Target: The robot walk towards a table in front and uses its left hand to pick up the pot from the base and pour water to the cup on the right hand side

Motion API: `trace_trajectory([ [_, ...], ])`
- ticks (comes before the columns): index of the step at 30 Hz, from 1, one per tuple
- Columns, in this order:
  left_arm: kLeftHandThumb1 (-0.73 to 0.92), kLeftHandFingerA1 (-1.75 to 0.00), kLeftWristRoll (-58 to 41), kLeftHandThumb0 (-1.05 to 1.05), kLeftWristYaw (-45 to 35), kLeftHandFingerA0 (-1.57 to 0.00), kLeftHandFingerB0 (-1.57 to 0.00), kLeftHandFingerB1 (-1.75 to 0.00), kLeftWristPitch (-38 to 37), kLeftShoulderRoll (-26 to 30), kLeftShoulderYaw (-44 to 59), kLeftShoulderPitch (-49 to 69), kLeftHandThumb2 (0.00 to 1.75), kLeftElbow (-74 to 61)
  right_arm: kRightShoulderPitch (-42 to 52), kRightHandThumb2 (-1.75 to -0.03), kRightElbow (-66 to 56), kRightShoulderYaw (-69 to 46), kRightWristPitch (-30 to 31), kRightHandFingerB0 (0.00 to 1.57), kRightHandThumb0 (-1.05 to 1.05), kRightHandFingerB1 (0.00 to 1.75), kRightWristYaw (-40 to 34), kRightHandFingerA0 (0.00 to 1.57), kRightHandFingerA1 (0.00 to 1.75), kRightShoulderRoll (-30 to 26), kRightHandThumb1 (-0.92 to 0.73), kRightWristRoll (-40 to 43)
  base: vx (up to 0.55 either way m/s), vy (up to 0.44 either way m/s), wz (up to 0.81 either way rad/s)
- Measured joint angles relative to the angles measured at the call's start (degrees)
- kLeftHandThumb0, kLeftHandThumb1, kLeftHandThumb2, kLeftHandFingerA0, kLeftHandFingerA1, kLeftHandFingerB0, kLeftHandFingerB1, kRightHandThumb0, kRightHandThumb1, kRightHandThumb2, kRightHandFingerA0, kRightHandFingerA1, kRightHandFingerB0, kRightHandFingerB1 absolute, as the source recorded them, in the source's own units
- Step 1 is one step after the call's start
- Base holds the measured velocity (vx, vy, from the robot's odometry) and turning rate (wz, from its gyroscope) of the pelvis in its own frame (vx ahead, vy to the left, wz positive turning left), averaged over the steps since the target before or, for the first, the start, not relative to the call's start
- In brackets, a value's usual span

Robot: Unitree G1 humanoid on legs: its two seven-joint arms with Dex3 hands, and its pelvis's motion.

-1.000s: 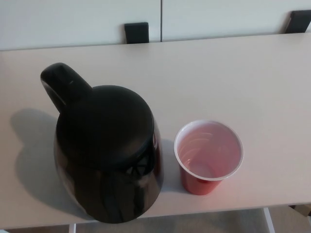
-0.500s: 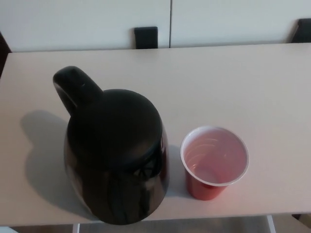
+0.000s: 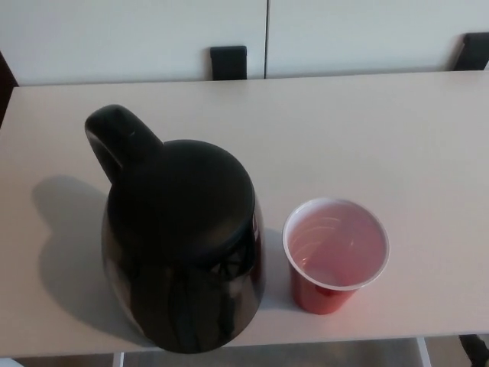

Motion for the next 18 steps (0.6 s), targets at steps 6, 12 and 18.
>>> trace_trajectory([
  [6, 0.60, -0.31, -0.2, -0.55, 2.0, 0.00, 0.00, -0.27, 0.0, 0.5, -0.4, -4.8, 0.91, 0.1, -0.1, -0.76, 2.9, 0.4, 0.0, 0.16, -0.47, 0.47, 0.8, 0.22, 0.55, -0.4, -0.56, -0.4, 0.00, 0.000, 0.00],
  [12, 0.76, -0.23, 0.0, -0.54, 2.2, -0.04, -0.04, -0.20, -0.4, 0.7, -1.8, -6.3, 0.77, 0.0, 0.6, -0.76, 3.7, 0.6, 0.0, 0.15, -0.47, 0.46, 1.4, 0.19, 0.54, -0.5, -0.56, -0.6, 0.00, 0.000, 0.00],
  [18, 0.77, -0.25, -0.3, -0.53, 2.3, -0.04, -0.03, -0.18, -0.3, 0.7, -1.5, -5.5, 0.79, 0.3, 0.9, -0.76, 3.7, 0.7, 0.0, 0.16, -0.46, 0.47, 1.7, 0.24, 0.55, -0.7, -0.56, -0.7, 0.00, 0.000, 0.00],
])
